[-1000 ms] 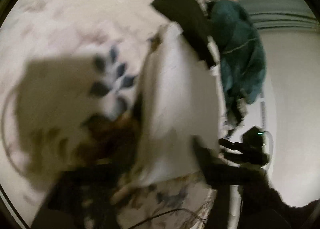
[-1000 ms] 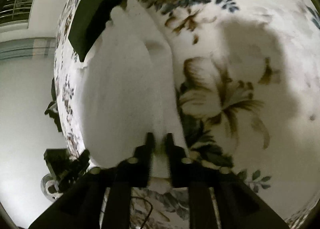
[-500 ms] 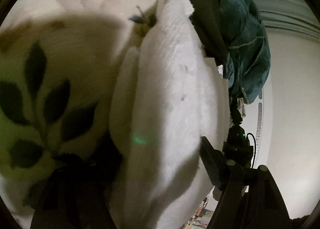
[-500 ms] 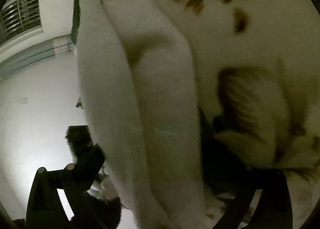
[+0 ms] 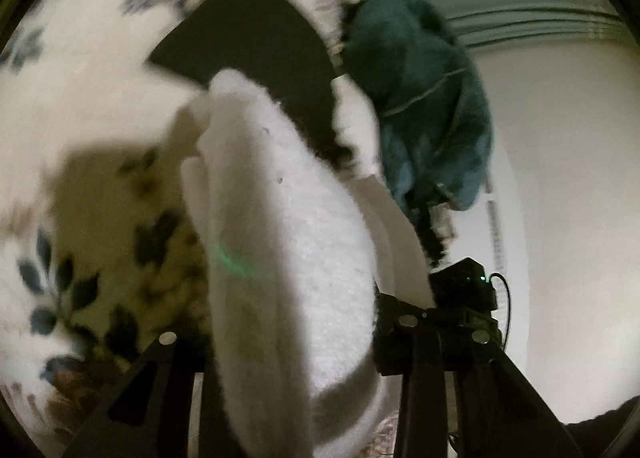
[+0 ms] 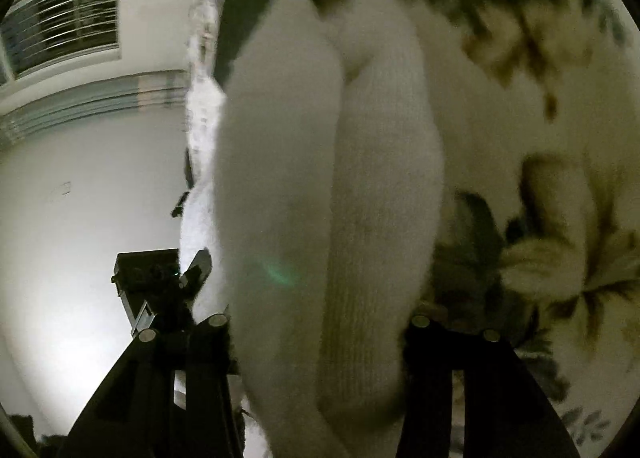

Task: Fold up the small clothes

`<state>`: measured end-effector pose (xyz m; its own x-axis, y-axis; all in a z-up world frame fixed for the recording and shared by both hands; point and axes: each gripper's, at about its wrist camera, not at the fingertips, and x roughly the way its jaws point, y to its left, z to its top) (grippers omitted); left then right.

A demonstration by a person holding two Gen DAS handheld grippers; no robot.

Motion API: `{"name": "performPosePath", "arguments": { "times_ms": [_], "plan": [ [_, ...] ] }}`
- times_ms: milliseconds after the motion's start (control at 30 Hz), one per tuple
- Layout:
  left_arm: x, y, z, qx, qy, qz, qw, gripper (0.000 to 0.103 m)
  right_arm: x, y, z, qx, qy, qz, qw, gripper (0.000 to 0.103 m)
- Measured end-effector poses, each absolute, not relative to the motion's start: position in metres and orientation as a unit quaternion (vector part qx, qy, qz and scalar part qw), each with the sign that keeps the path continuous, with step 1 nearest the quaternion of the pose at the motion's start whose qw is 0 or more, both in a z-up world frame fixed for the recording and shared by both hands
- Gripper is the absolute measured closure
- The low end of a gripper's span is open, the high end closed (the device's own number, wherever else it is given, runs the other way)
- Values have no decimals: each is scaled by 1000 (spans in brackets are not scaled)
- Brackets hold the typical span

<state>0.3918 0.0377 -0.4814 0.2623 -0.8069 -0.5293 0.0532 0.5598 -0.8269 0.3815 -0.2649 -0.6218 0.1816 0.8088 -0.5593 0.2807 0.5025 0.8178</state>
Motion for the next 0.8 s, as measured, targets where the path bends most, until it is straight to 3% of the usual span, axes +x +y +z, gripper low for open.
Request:
{"name": "performPosePath", "arguments": {
  "times_ms": [267,433,567,700,800],
  "plan": [
    [499,30,-382,-343,457,-336,749,72,462,-311,-492,427,542,250,679,54],
    [591,35,-380,-330,423,-333,775,72,568,-301,-449,401,496,267,722,54],
    [647,39,-442,-317,456,-310,772,72,644,-299,-479,387,502,262,728,54],
    [663,45,-534,-318,534,-273,735,72,672,-286,-565,387,548,235,704,54],
    [652,50,-557,-326,539,-280,725,72,679,-278,-615,383,584,214,683,54]
  ]
}}
